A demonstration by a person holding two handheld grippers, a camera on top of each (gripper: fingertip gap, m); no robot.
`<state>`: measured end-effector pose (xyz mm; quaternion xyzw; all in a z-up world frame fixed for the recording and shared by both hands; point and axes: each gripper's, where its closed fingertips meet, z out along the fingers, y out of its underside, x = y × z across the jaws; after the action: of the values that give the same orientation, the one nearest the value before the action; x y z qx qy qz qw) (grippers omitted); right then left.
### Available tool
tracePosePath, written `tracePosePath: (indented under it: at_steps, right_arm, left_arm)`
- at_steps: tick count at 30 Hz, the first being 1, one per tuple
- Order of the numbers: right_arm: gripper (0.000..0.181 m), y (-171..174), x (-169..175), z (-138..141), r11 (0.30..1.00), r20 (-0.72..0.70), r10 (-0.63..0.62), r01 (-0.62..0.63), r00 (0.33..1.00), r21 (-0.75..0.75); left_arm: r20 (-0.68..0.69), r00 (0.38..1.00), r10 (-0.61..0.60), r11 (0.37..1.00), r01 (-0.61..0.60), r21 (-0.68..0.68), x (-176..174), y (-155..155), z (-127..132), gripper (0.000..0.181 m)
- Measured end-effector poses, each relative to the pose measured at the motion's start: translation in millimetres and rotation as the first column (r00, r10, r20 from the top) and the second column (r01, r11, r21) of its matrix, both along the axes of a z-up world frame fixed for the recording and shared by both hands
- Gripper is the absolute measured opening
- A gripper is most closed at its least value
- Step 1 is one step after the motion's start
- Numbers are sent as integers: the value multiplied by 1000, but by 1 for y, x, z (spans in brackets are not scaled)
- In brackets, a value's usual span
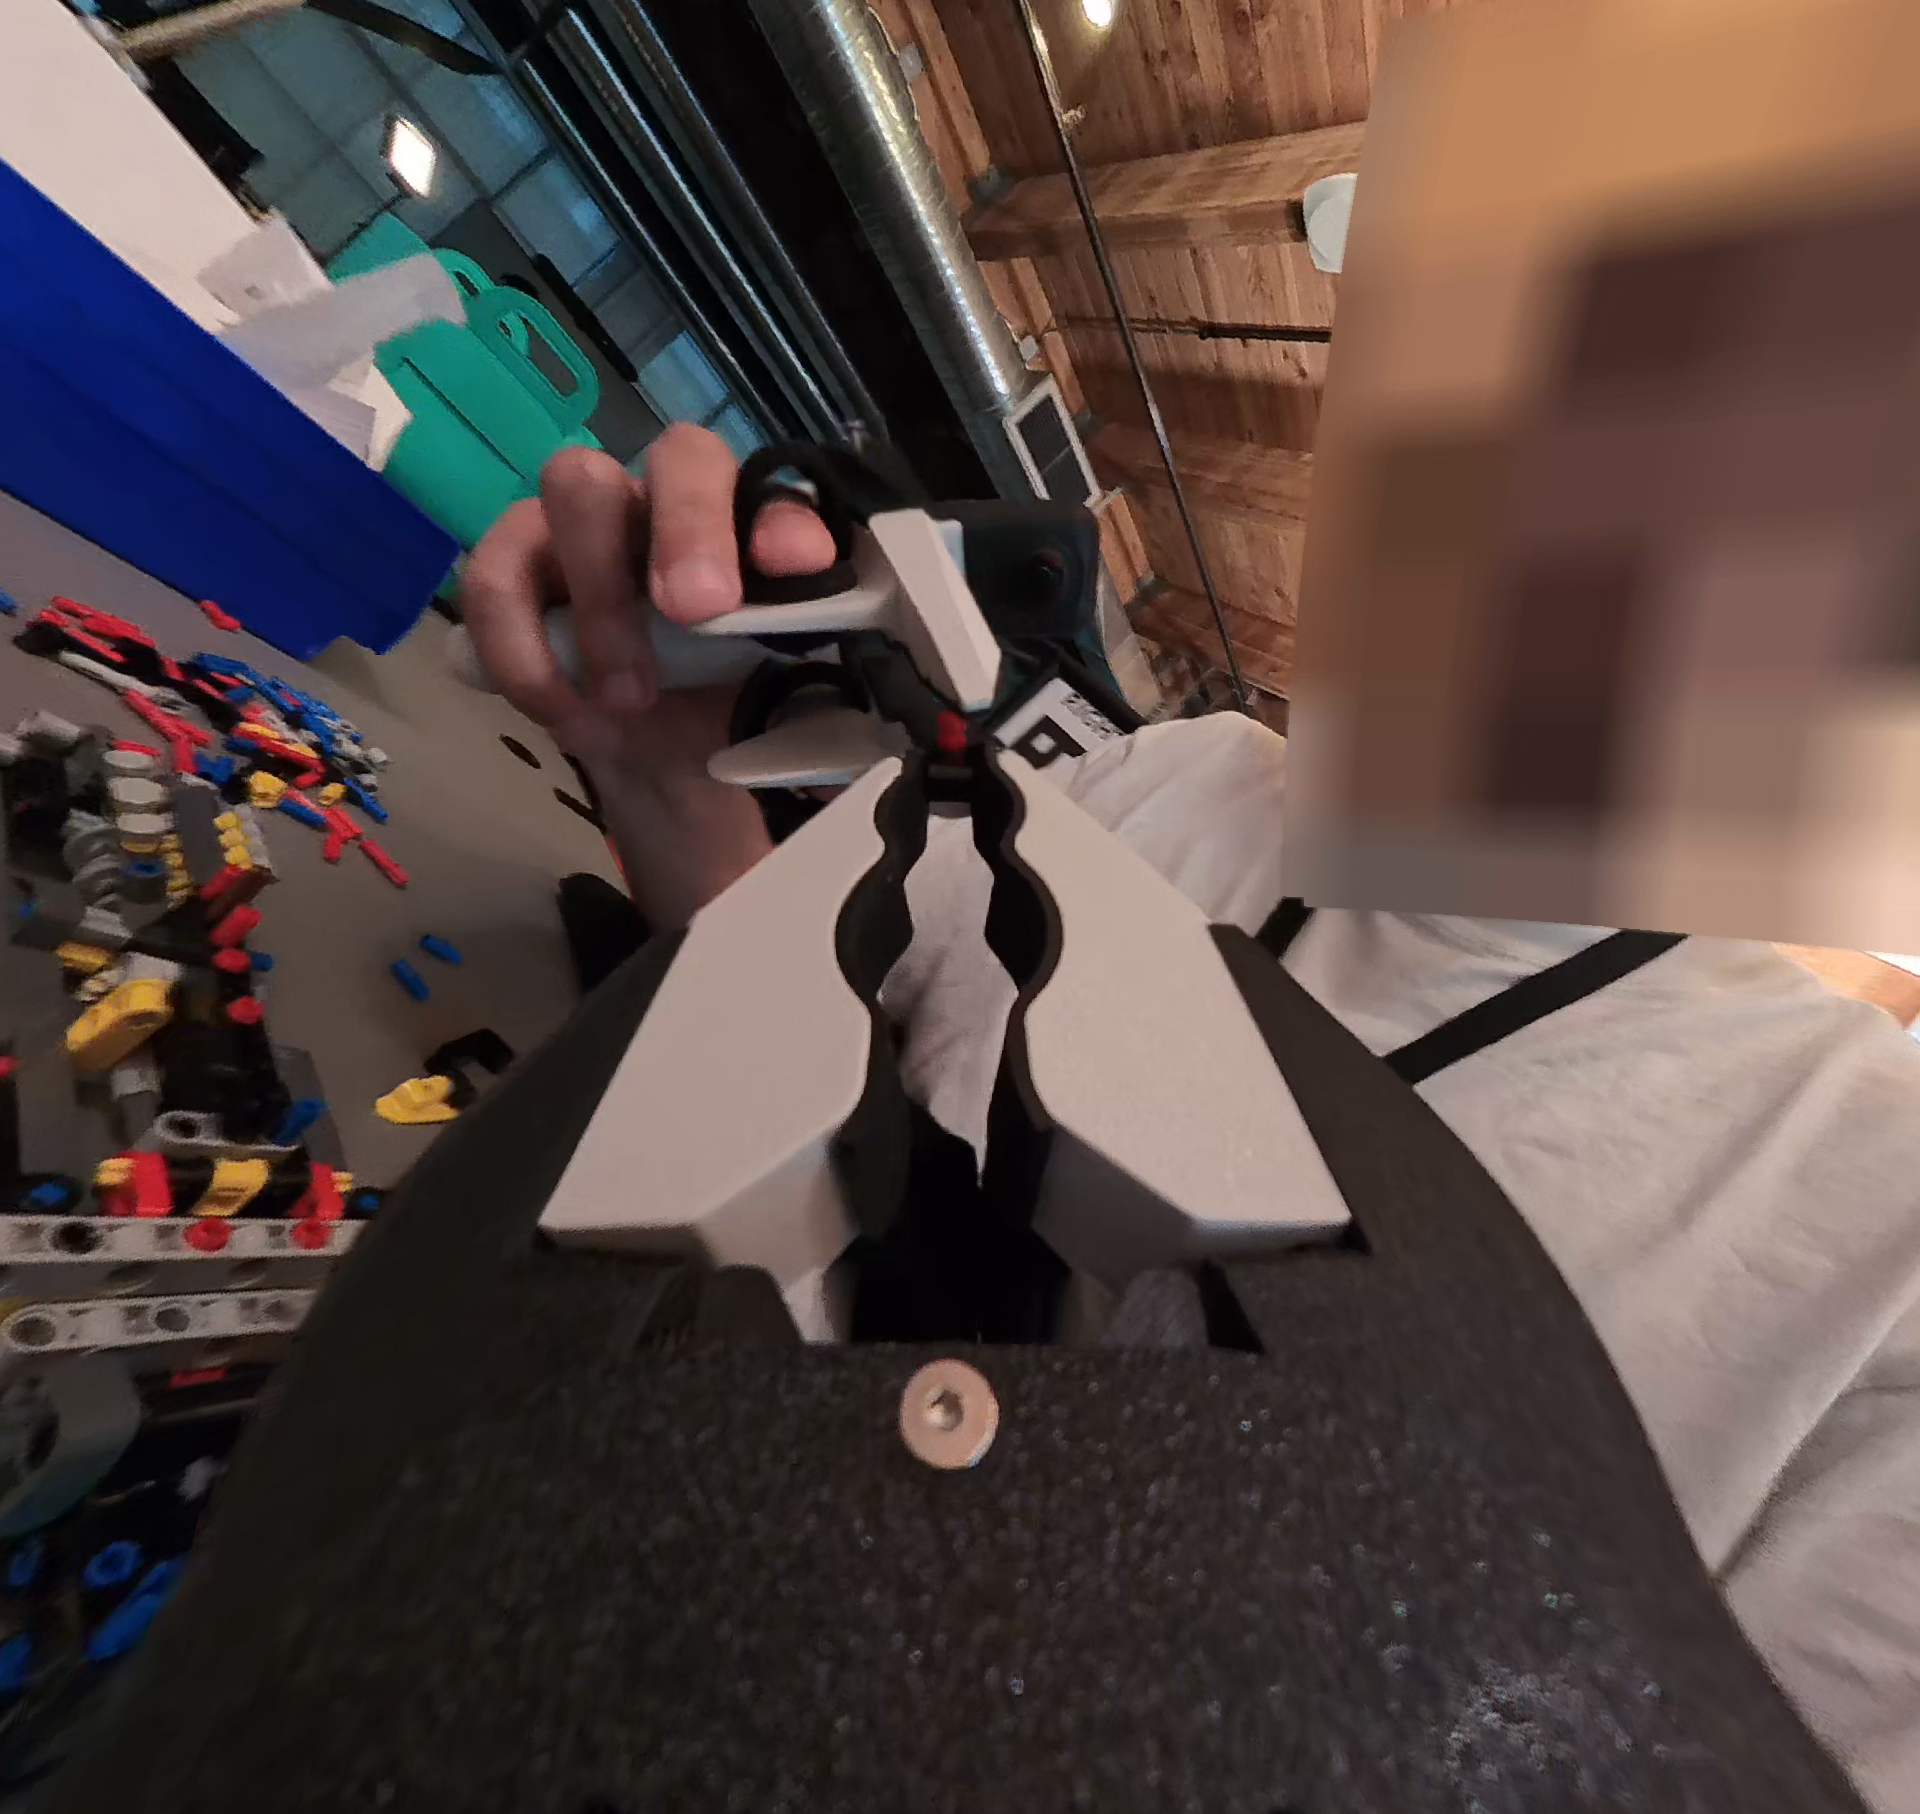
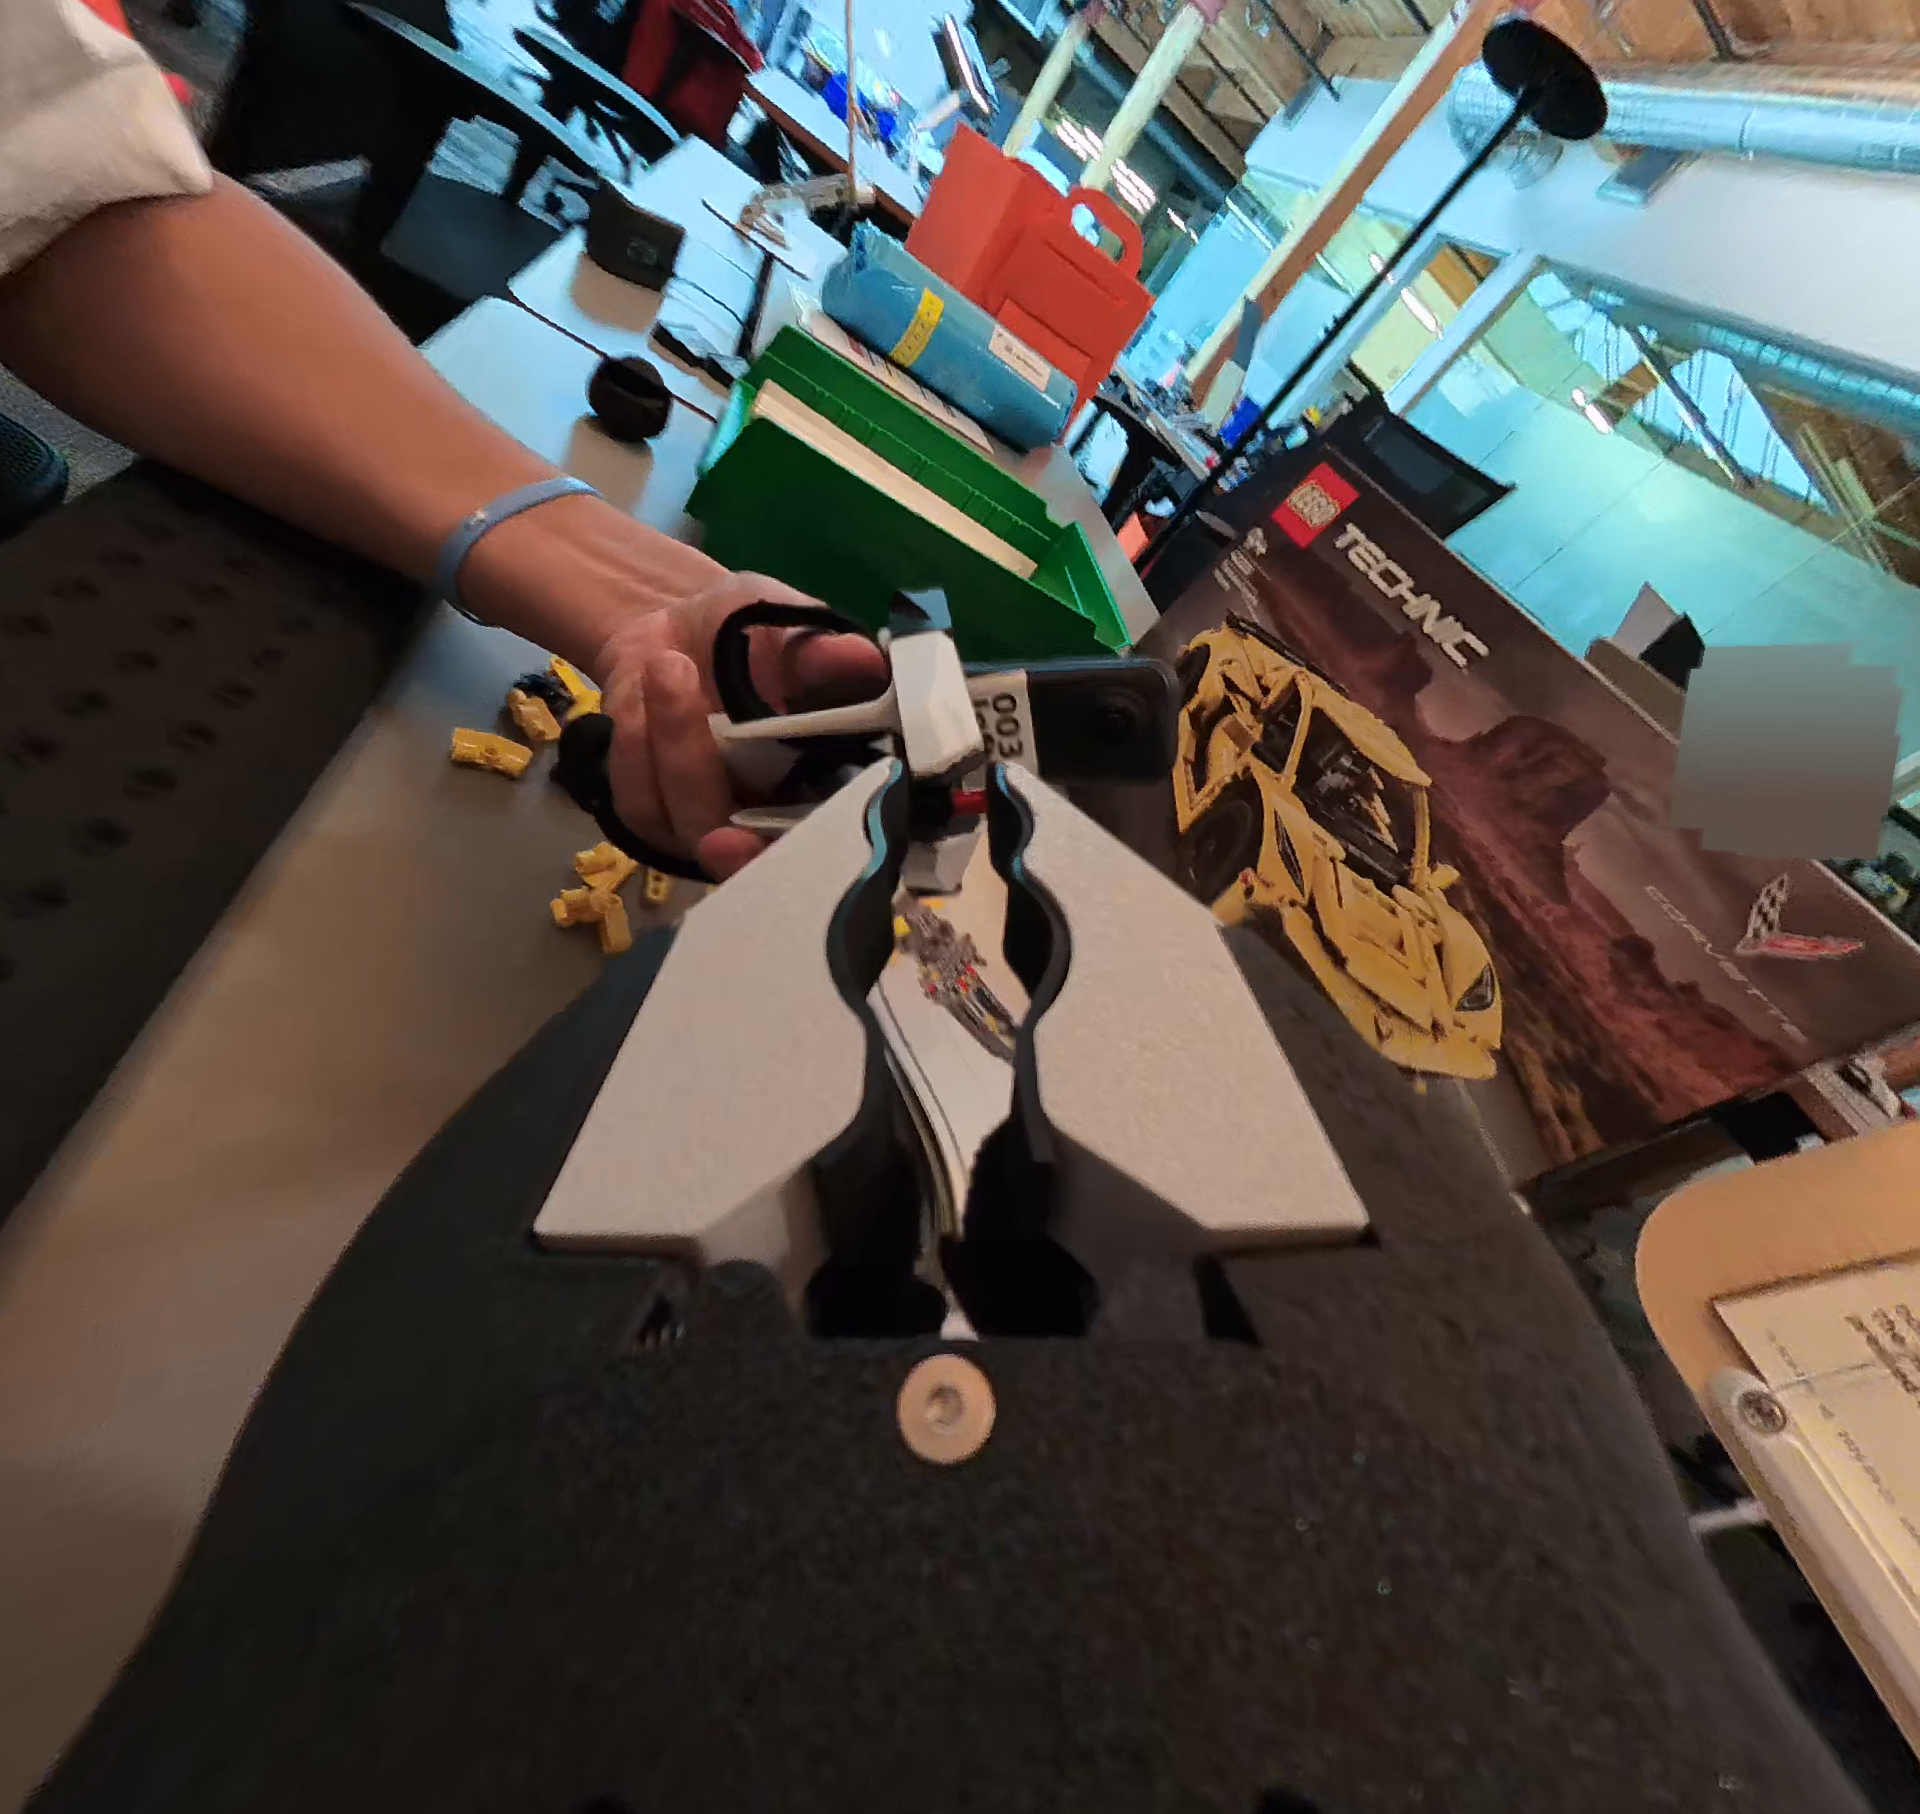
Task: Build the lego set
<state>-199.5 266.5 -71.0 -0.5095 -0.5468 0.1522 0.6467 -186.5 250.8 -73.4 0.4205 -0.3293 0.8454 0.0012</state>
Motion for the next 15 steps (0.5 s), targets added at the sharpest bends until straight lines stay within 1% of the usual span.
tracePosePath:
  at_steps: [2, 4, 6, 8, 10, 12, 14, 15]
  right_arm:
    - [13, 11, 5, -5, 997, 22, -82, 81, 996, 14]
    - [13, 27, 13, -13, 979, 51, -201, 200, 978, 24]
    - [14, 40, 21, -22, 955, 76, -297, 297, 952, 12]
    - [14, 47, 27, -30, 933, 85, -358, 360, 930, -8]
    - [14, 55, 33, -39, 895, 113, -438, 445, 892, -42]
    - [14, 59, 34, -46, 875, 152, -476, 484, 866, -22]
    - [14, 62, 34, -51, 858, 181, -507, 513, 843, 18]
    - [14, 63, 34, -52, 851, 191, -520, 523, 832, 39]
  left_arm:
    - [-33, 996, 82, 996, -81, 38, 4, 13, -6, 8]
    - [-82, 977, 194, 978, -186, 95, 7, 32, -16, 15]
    - [-121, 942, 313, 943, -293, 158, 7, 53, -24, 15]
    - [-147, 900, 411, 899, -373, 231, 5, 71, -31, 14]
    - [-164, 839, 519, 834, -455, 311, 2, 88, -36, 13]
    - [-197, 761, 618, 756, -507, 413, -2, 104, -47, 8]
    - [-229, 664, 712, 662, -525, 535, -7, 120, -61, 6]
    - [-266, 598, 756, 614, -506, 606, -11, 129, -75, 6]
